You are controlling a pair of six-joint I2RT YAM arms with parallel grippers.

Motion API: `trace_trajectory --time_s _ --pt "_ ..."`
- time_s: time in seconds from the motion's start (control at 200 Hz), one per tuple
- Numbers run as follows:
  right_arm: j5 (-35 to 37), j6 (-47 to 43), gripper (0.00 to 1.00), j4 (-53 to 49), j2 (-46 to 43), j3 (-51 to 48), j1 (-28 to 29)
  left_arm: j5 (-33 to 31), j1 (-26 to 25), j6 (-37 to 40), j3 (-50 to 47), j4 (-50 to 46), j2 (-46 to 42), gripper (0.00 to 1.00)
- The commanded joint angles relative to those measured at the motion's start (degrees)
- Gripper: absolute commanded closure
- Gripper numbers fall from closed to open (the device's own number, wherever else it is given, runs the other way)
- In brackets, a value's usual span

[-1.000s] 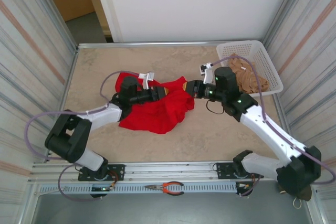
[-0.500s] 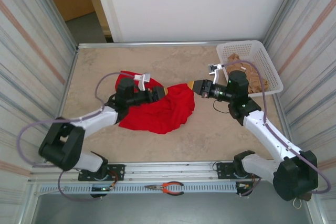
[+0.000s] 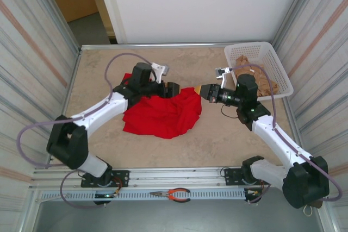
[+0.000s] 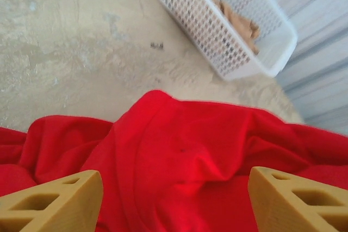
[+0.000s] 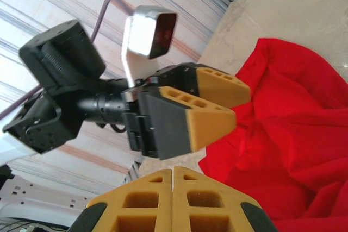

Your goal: Fold the inside-out t-shirt

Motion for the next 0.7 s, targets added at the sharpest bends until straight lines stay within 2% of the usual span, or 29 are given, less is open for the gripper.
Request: trace_trajectory --time_s 0.0,0.185,0.25,0.291,0.351,0.406,0.601,0.696 --pt "-1.2 -1.3 1.0 0.0 -0.2 1.2 0.4 3.6 -0.5 9.4 5.9 -10.5 4.9 0.28" --pt "-1.0 -3.2 1.0 -2.3 1.0 2.4 1.1 15.0 -1.1 12.0 11.3 -15.2 11.9 0.24" --pt "-0.7 -3.9 1.0 -3.4 0.8 2.4 1.2 20.3 -1.2 11.6 12.2 -16.1 14.4 0.29" --pt "-0.4 -4.4 1.0 -4.2 0.4 2.4 1.1 23.2 -1.3 11.0 12.1 -15.6 15.8 0.42" --pt "0.1 -5.2 1.0 -5.6 -0.4 1.8 1.1 24.7 -1.6 9.6 11.1 -13.5 16.3 0.76" --pt "0.7 -5.9 1.0 -6.9 -1.4 0.6 1.4 24.0 -1.7 7.2 8.7 -9.2 15.2 1.0" --pt "8.5 -9.5 1.0 -11.3 -6.1 -9.8 4.3 16.5 1.2 -7.1 -4.6 12.7 3.9 1.0" --pt "13.6 -8.5 1.0 -9.1 -6.1 -16.1 5.3 16.2 2.6 -12.6 -10.3 21.6 -0.7 1.0"
